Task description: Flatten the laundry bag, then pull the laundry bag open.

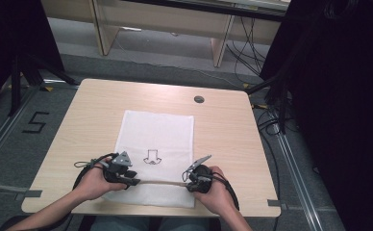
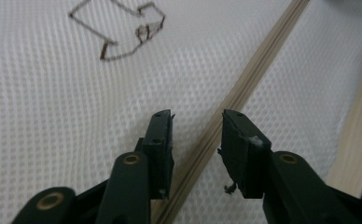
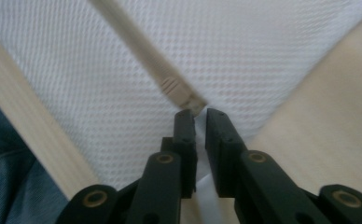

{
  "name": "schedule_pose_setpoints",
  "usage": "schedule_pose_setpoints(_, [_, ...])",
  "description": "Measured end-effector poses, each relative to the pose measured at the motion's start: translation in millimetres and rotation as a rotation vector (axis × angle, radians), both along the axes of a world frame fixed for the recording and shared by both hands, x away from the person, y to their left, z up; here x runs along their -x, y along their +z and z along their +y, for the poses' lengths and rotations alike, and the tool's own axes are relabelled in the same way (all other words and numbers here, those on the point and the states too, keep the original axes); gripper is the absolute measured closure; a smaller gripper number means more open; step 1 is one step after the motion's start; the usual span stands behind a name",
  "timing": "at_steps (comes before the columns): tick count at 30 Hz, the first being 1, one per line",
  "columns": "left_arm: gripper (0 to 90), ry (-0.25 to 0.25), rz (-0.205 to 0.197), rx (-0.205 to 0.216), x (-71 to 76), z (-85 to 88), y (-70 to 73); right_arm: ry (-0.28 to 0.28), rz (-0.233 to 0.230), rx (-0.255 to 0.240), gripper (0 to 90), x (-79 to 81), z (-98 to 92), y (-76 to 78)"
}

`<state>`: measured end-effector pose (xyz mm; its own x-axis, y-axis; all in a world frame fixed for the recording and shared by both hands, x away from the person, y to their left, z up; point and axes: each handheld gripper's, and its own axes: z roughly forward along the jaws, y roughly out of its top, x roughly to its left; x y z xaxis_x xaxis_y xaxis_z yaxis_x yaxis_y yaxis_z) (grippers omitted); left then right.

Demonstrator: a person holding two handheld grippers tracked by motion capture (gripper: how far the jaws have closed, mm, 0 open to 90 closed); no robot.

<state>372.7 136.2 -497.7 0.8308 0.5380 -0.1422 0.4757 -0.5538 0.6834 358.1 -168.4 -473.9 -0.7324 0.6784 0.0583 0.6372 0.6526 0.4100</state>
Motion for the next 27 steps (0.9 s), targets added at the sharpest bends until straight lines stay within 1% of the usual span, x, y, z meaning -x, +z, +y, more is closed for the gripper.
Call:
schedule_pose_setpoints(1, [58.2, 0.000, -0.025, 0.034, -0.4, -0.7, 2.7, -0.030, -0.040, -0.025, 78.6, -0.8, -3.7, 5.4])
schedule_pose_setpoints(2, [56.4, 0.000, -0.025, 0.034, -0.4, -0.7, 2.7, -0.030, -0.040, -0.025, 78.6, -0.8, -3.7, 5.4])
schedule_pose_setpoints(3, [56.4, -0.009, -0.048, 0.032, -0.7, -0.5, 4.2, -0.037, -0.060, -0.035, 77.0, -2.0, -6.1, 7.0])
schedule_pose_setpoints(4, [54.5, -0.029, -0.060, 0.029, -1.1, 0.0, 5.2, -0.043, -0.078, -0.036, 75.2, -3.1, -9.2, 7.6])
schedule_pose_setpoints(5, [51.6, -0.012, -0.057, 0.059, 0.0, -2.5, 3.8, -0.069, -0.067, -0.048, 72.8, -3.5, -13.5, 7.3])
schedule_pose_setpoints(6, [50.4, -0.015, -0.058, 0.072, 0.3, -3.8, 3.3, -0.079, -0.066, -0.052, 71.5, -3.7, -14.9, 6.9])
schedule_pose_setpoints(7, [49.2, -0.015, -0.058, 0.072, 0.3, -3.8, 3.3, -0.094, -0.061, -0.055, 70.3, -3.8, -16.5, 6.5])
schedule_pose_setpoints(8, [48.0, -0.016, -0.046, 0.089, 0.5, -5.7, 2.3, -0.094, -0.064, -0.062, 69.4, -4.5, -18.5, 6.3])
schedule_pose_setpoints(9, [46.3, -0.016, -0.046, 0.089, 0.5, -5.7, 2.3, -0.094, -0.064, -0.062, 69.4, -4.5, -18.5, 6.3])
schedule_pose_setpoints(10, [46.3, -0.028, -0.052, 0.081, 0.1, -5.6, 2.8, -0.086, -0.080, -0.060, 68.8, -6.0, -20.8, 6.2])
schedule_pose_setpoints(11, [44.3, -0.024, -0.045, 0.092, 0.5, -6.6, 2.3, -0.117, -0.072, -0.066, 68.3, -5.2, -21.1, 6.8])
schedule_pose_setpoints(12, [42.0, -0.023, -0.045, 0.093, 0.5, -6.7, 2.2, -0.103, -0.090, -0.066, 67.7, -7.2, -23.6, 6.9])
schedule_pose_setpoints(13, [41.0, -0.016, -0.041, 0.105, 1.0, -6.6, 1.5, -0.111, -0.094, -0.064, 67.4, -8.3, -25.2, 7.0])
schedule_pose_setpoints(14, [41.4, -0.016, -0.041, 0.105, 1.0, -6.6, 1.5, -0.111, -0.094, -0.064, 67.4, -8.3, -25.2, 7.0])
schedule_pose_setpoints(15, [41.4, -0.001, -0.028, 0.119, 2.0, -6.4, 0.8, -0.121, -0.087, -0.066, 67.1, -8.8, -25.4, 7.3])
schedule_pose_setpoints(16, [43.0, -0.004, -0.028, 0.116, 2.6, -5.1, 0.5, -0.127, -0.076, -0.064, 66.9, -9.4, -25.6, 7.9])
schedule_pose_setpoints(17, [44.2, -0.018, -0.039, 0.116, 3.5, -4.7, 0.3, -0.120, -0.090, -0.064, 66.7, -11.3, -26.2, 7.4])
schedule_pose_setpoints(18, [45.0, -0.012, -0.040, 0.105, 5.5, -4.4, 0.4, -0.131, -0.078, -0.068, 66.2, -12.1, -25.9, 8.9])
schedule_pose_setpoints(19, [46.1, -0.020, -0.063, 0.094, 6.1, -3.9, 1.8, -0.124, -0.097, -0.071, 66.0, -14.3, -26.3, 8.7])
schedule_pose_setpoints(20, [47.3, -0.026, -0.077, 0.106, 7.0, -4.5, 3.1, -0.121, -0.093, -0.074, 65.9, -15.0, -26.3, 8.6])
schedule_pose_setpoints(21, [48.6, -0.039, -0.108, 0.101, 6.9, -3.8, 5.8, -0.131, -0.080, -0.075, 65.8, -14.7, -25.8, 8.7])
schedule_pose_setpoints(22, [50.5, -0.022, -0.109, 0.120, 7.5, -4.7, 7.9, -0.123, -0.062, -0.073, 65.9, -16.1, -25.2, 7.5])
schedule_pose_setpoints(23, [51.4, -0.022, -0.109, 0.120, 7.5, -4.7, 7.9, -0.123, -0.062, -0.073, 65.9, -16.1, -25.2, 7.5])
schedule_pose_setpoints(24, [52.4, -0.035, -0.112, 0.112, 8.8, -7.5, 7.8, -0.117, -0.062, -0.070, 66.6, -17.2, -24.4, 6.4])
schedule_pose_setpoints(25, [53.6, -0.051, -0.124, 0.101, 8.4, -8.8, 7.8, -0.116, -0.056, -0.068, 67.3, -17.2, -23.8, 6.2])
schedule_pose_setpoints(26, [54.6, -0.047, -0.115, 0.099, 8.7, -10.7, 7.4, -0.099, -0.067, -0.066, 68.4, -18.6, -24.0, 5.4])
schedule_pose_setpoints(27, [55.9, -0.053, -0.119, 0.098, 8.0, -12.5, 7.1, -0.098, -0.063, -0.063, 70.5, -19.0, -23.3, 5.5])
